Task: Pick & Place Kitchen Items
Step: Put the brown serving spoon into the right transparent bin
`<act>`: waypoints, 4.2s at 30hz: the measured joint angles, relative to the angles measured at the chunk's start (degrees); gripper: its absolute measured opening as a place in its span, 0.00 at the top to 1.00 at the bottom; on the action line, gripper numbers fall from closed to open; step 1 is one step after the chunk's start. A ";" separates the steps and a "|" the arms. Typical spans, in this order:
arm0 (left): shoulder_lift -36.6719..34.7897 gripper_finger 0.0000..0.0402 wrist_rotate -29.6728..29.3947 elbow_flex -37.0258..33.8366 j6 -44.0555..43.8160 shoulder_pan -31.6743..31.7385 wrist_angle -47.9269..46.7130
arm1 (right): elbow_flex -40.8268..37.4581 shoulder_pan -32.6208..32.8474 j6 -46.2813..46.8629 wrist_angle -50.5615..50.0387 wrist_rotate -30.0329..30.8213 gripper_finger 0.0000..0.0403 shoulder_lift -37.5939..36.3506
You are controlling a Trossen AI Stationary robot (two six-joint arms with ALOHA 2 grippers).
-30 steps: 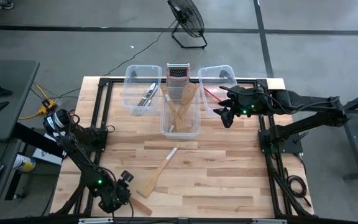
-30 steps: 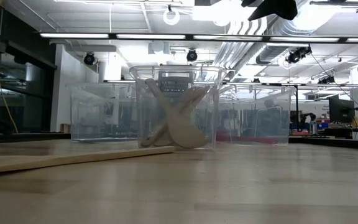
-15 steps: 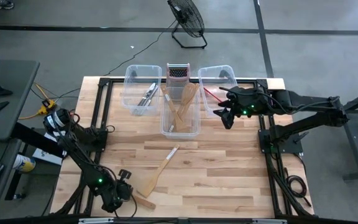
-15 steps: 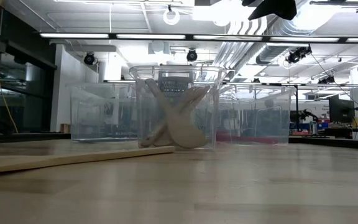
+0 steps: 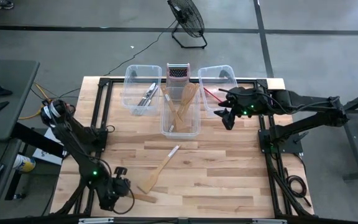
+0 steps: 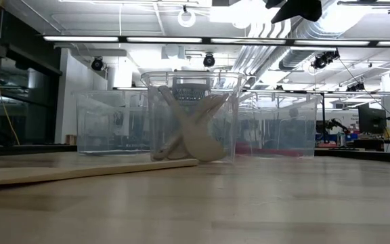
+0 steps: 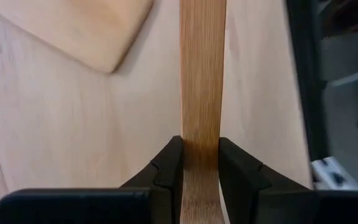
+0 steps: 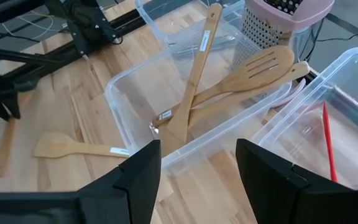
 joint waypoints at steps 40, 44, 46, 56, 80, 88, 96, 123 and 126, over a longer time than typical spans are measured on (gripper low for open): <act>-5.11 0.82 -19.02 24.48 26.05 36.87 1.13 | 0.00 0.00 -14.54 0.28 -12.43 0.50 0.00; -5.11 0.82 -20.71 24.52 26.13 38.95 5.34 | 0.00 0.01 -17.19 0.31 -16.91 0.50 0.00; -5.11 0.82 -20.75 24.55 27.26 39.92 6.98 | -0.02 0.02 -18.06 0.92 -18.03 0.50 0.00; -5.07 0.82 -21.62 24.55 33.73 44.93 14.90 | -0.02 0.00 -20.14 12.55 -19.47 0.50 0.51; -5.02 0.82 -22.00 24.59 40.61 47.60 23.19 | -0.02 -0.79 -19.91 31.20 -16.39 0.42 6.62; -5.02 0.82 -19.76 24.59 40.62 47.63 25.22 | -0.02 -1.03 -21.42 37.78 -18.15 0.26 7.79; -5.00 0.82 -18.84 24.59 40.42 47.62 28.05 | -0.02 -1.27 -23.29 44.17 -24.99 0.31 8.98; -5.00 0.82 -17.10 24.59 39.04 47.60 32.48 | -0.02 -1.58 -25.61 46.23 -24.86 0.73 9.51; -5.00 0.82 -17.14 24.59 39.32 47.60 32.36 | -0.02 -2.08 -24.43 46.18 -25.29 0.78 9.51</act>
